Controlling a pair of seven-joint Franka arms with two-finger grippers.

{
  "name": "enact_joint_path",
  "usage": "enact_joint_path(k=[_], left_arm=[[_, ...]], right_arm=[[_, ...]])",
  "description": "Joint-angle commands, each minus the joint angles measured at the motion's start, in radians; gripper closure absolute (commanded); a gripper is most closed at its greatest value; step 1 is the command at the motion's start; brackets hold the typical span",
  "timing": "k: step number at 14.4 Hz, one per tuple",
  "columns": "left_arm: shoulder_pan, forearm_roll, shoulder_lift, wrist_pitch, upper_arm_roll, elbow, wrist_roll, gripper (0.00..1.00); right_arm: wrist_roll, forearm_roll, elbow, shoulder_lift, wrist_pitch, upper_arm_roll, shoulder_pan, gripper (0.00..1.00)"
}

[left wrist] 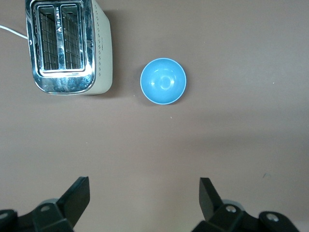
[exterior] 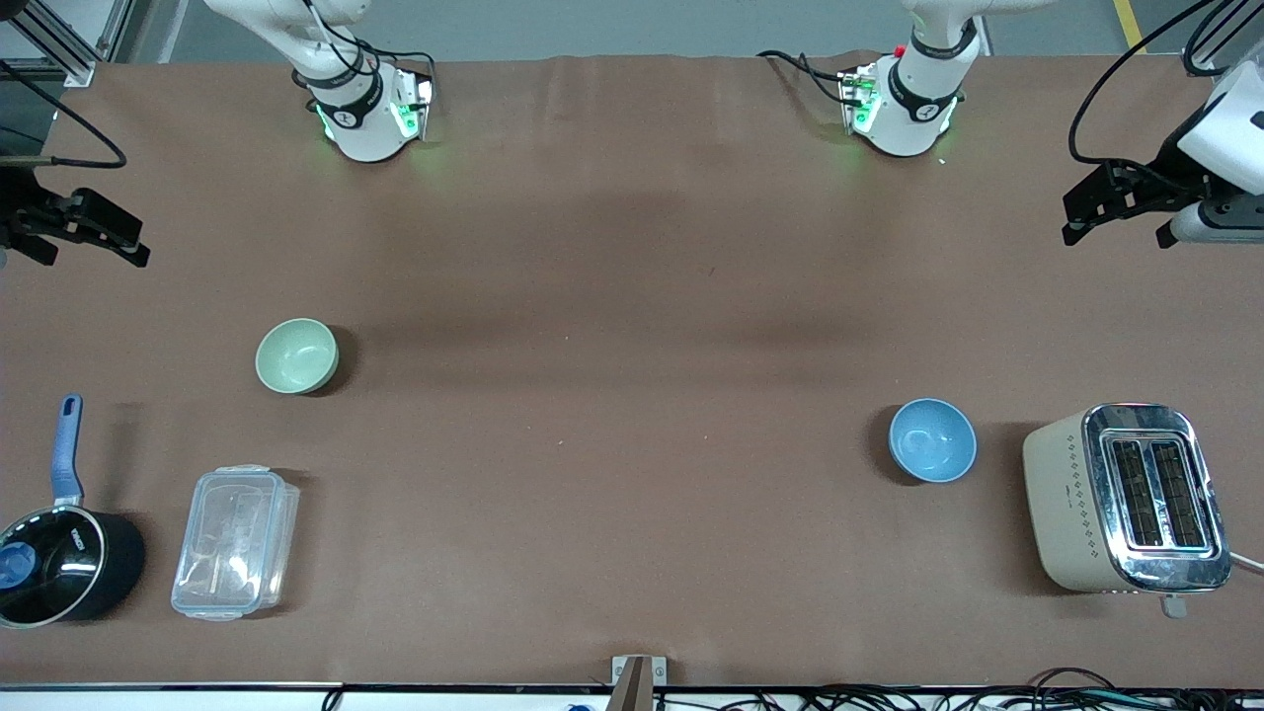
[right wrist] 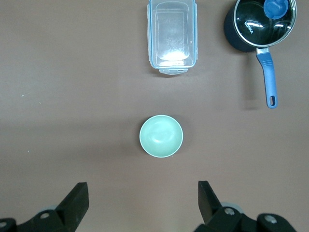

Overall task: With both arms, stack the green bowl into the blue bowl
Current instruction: 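Move both grippers down toward the green and blue bowls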

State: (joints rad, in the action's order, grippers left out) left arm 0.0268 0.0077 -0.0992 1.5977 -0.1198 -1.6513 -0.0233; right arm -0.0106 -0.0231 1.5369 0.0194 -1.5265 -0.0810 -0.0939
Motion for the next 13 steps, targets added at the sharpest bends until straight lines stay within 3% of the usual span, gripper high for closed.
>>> enact_joint_path(k=[1,6,9,13], left_arm=[[0.002,-0.003,0.01,-0.016,-0.003,0.025,0.002,0.0],[0.013,0.0,0.036,-0.016,0.002,0.039,0.026,0.0],[0.015,0.002,0.101,0.011,0.009,0.036,0.039,0.0],[0.048,0.002,0.156,0.187,0.009,-0.071,0.039,0.0]], right_arm=[[0.006,0.002,0.014,0.002,-0.012,-0.011,-0.023,0.0],[0.008,0.002,0.034,-0.004,-0.038,-0.011,-0.046,0.0],[0.009,0.002,0.06,-0.006,-0.076,-0.01,-0.059,0.0],[0.02,0.002,0.123,-0.006,-0.135,-0.01,-0.09,0.0]])
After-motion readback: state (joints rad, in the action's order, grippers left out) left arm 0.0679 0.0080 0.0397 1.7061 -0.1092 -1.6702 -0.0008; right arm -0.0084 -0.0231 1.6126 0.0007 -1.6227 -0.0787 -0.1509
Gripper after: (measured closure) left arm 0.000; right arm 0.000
